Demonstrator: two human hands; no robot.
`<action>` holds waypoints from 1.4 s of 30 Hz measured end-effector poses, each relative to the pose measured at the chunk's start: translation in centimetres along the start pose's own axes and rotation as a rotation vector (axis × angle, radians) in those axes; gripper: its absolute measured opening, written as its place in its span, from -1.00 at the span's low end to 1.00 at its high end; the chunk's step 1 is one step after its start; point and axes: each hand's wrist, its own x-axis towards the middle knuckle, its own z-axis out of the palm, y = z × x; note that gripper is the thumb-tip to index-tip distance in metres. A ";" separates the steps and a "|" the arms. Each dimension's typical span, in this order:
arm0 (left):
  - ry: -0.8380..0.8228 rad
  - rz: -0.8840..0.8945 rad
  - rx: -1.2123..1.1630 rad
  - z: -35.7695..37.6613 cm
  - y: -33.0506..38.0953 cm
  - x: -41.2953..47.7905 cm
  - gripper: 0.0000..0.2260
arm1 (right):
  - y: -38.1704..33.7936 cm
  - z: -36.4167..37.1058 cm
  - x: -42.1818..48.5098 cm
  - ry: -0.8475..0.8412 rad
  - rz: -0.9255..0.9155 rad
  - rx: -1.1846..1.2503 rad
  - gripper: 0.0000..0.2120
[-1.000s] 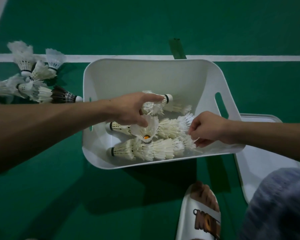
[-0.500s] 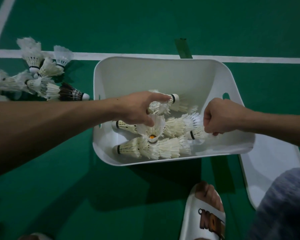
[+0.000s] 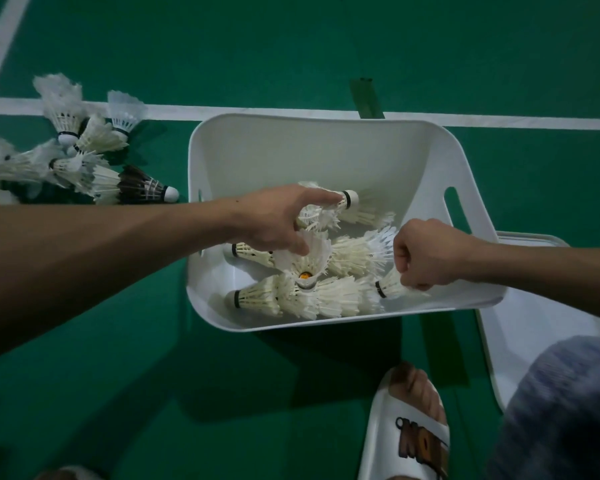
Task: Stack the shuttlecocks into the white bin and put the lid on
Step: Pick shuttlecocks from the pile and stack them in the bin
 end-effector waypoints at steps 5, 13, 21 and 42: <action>0.006 -0.002 -0.019 0.0 0.1 0.0 -0.26 | 0.8 0.8 0.7 -0.066 0.051 0.392 -0.83; 0.015 0.004 0.019 0.0 0.7 0.3 -0.27 | 1.0 4.1 1.9 -0.196 0.286 0.924 -0.70; 0.001 0.006 -0.016 0.5 1.1 0.8 -0.27 | 0.8 3.9 2.2 -0.209 0.241 0.786 -0.68; 0.217 -0.051 -0.377 3.1 4.2 2.7 -0.44 | 1.5 -0.7 -0.8 0.288 -0.358 0.240 -0.71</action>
